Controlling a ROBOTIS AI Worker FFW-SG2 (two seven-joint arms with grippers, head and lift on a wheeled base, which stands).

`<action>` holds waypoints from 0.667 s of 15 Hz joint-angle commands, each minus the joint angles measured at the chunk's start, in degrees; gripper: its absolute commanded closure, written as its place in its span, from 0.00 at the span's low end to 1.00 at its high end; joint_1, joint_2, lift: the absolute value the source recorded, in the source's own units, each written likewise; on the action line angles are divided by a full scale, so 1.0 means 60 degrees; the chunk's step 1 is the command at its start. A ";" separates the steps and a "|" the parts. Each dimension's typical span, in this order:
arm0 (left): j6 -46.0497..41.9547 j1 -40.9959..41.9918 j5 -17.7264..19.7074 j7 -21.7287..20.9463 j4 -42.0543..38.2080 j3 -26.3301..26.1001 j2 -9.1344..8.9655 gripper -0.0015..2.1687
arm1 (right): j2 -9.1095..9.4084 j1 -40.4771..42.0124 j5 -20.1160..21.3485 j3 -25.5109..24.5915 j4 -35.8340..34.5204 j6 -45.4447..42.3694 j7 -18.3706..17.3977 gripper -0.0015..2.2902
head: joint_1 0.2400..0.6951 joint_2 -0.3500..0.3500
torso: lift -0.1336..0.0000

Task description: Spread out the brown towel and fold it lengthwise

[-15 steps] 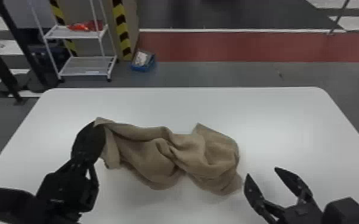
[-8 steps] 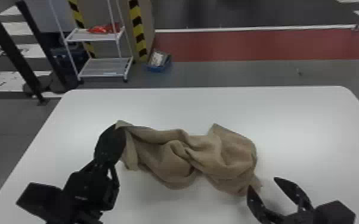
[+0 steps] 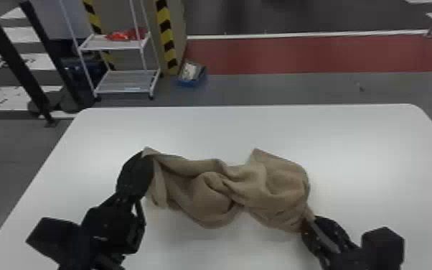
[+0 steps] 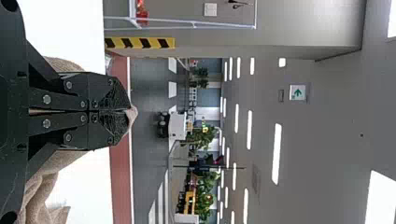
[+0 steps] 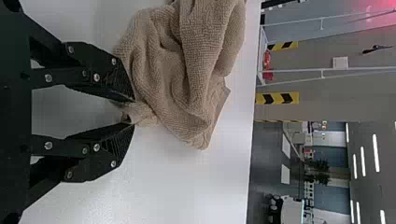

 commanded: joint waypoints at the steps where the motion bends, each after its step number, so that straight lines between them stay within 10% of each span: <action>1: 0.0011 -0.0024 0.0019 0.0000 -0.0003 0.0030 0.0015 0.91 | 0.0009 0.0056 -0.0058 0.0020 -0.0179 0.0099 0.0075 0.70 | 1.00 0.64 | 0.07; 10: 0.0011 0.0050 0.0195 -0.0029 -0.0193 0.0220 0.0058 0.91 | 0.0009 0.1330 -0.1376 -0.0976 -0.3343 -0.0077 0.0441 0.72 | 1.00 0.64 | 0.07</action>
